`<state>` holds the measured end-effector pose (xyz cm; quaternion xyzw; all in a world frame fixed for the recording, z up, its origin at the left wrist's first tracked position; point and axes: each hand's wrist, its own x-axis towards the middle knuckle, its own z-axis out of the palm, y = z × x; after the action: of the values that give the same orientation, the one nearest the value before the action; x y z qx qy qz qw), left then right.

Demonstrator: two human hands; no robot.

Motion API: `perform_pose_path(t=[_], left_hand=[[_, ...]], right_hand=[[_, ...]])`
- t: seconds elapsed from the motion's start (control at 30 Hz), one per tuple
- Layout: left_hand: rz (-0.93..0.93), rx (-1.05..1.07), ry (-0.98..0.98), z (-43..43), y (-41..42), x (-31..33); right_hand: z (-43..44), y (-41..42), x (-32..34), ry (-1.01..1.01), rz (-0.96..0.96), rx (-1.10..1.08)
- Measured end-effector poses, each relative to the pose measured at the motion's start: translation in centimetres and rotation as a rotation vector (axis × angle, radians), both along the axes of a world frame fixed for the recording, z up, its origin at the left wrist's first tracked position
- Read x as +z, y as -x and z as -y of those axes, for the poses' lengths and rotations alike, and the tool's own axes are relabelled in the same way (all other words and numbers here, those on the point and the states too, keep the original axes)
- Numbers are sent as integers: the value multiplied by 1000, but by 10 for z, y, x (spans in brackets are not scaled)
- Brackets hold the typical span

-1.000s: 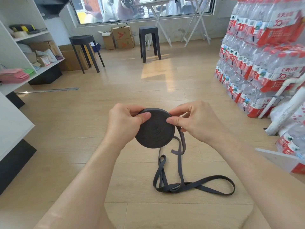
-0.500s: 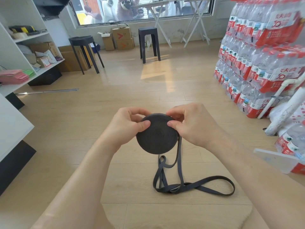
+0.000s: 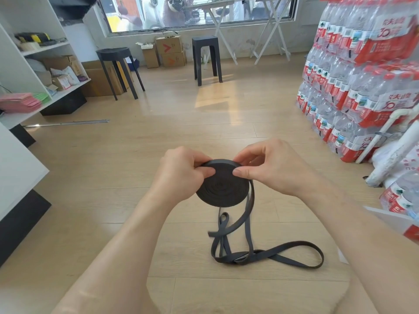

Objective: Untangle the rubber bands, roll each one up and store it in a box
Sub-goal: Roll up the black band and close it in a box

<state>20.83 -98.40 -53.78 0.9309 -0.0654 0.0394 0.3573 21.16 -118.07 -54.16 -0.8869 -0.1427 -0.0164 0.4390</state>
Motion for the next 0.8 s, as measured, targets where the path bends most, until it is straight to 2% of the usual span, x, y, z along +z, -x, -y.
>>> perform_pose_path(t=[0.13, 0.23, 0.43, 0.6, 0.7, 0.8], left_hand=[[-38, 35, 146, -2, -2, -1], [-49, 42, 218, -3, -2, -1], [-53, 34, 278, -4, -2, -2], [-125, -35, 252, -4, -1, -2], [-204, -167, 229, -1, 2, -4], [-219, -281, 110, 5, 6, -11]], right_hand=[[2, 1, 2, -23, -32, -10], [4, 0, 2, -148, -85, -9], [4, -2, -1, -191, -87, -21], [0, 0, -3, -18, 28, -37], [-3, 2, -5, 119, 82, -3], [-10, 5, -9, 242, 125, 48]])
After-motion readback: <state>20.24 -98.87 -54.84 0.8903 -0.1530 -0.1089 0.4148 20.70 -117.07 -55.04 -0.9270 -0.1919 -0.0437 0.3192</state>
